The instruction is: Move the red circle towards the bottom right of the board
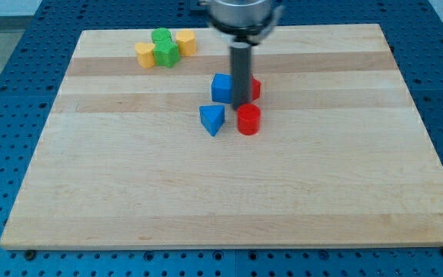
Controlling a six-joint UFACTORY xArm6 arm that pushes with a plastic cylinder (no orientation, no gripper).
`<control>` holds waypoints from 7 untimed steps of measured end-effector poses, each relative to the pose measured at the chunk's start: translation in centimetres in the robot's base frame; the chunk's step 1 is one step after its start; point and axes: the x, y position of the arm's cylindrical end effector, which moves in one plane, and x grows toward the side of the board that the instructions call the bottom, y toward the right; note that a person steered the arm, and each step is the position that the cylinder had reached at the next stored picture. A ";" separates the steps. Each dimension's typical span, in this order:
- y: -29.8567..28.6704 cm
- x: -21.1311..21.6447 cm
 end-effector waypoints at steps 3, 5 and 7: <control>-0.5 4.2; -5.1 9.9; 5.8 12.5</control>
